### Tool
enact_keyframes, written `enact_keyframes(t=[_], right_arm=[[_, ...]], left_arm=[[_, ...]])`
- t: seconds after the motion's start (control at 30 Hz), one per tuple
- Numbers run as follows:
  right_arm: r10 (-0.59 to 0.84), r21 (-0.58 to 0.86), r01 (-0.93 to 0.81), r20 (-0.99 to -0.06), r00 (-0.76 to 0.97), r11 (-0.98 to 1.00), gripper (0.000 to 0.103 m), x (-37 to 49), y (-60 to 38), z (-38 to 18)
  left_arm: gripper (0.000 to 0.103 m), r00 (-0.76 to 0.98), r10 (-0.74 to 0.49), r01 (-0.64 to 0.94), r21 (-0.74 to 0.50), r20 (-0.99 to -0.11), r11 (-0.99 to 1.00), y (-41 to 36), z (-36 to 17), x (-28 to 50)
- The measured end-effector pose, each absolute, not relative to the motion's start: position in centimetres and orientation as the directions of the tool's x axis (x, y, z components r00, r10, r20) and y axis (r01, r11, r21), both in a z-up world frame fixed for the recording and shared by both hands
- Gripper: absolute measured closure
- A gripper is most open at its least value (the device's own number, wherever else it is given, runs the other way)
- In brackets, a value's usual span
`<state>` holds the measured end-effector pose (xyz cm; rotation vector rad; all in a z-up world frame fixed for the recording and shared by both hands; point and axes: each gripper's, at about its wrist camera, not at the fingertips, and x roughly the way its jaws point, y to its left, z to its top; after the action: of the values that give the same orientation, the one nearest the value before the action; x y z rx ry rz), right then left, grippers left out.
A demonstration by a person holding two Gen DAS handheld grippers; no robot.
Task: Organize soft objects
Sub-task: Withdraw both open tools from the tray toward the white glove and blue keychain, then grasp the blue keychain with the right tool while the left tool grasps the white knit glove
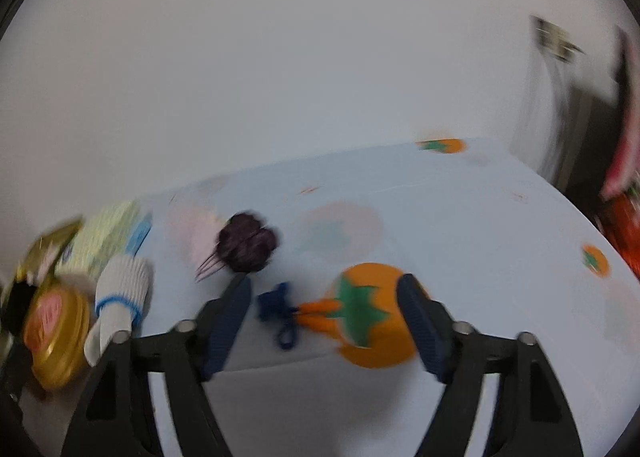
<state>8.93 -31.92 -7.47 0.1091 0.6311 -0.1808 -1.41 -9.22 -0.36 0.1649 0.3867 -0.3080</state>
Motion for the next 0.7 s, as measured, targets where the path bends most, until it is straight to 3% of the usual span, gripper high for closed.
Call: enact_keyframes(t=[0.1,0.2,0.3,0.43,0.53,0.7], right_arm=[[-0.133,-0.006,0.171,-0.656,0.742,0.985,0.047,10.9,-31.0,-8.4],[-0.088,0.013,0.139,-0.712,0.697,0.990,0.065,12.2,-31.0,-9.4],[-0.086,0.020,0.145,-0.720,0.689,0.989,0.073,12.2,-31.3,-9.7],[-0.062,0.042,0.134,-0.721,0.690,0.990,0.095,11.9,-31.8,-9.9],[-0.056,0.074,0.150,-0.698,0.713,0.986,0.096,11.3,-32.6,-9.6],[-0.056,0.147,0.178,-0.596,0.801,0.973,0.096,9.6,-33.9,-7.6]], left_arm=[[0.001,0.869,-0.266,0.315,0.052,-0.417,0.948,-9.4,-0.5,-0.7],[0.002,0.864,-0.266,0.308,0.030,-0.426,0.951,-10.0,-0.7,-0.2],[0.005,0.862,-0.253,0.308,0.057,-0.438,0.950,-11.4,-0.6,0.5],[0.007,0.853,-0.228,0.312,0.109,-0.470,0.944,-13.9,-0.8,1.8],[0.015,0.836,-0.187,0.299,0.142,-0.517,0.944,-15.8,-1.3,3.4],[0.017,0.791,-0.125,0.248,0.127,-0.599,0.960,-17.8,-2.4,6.5]])
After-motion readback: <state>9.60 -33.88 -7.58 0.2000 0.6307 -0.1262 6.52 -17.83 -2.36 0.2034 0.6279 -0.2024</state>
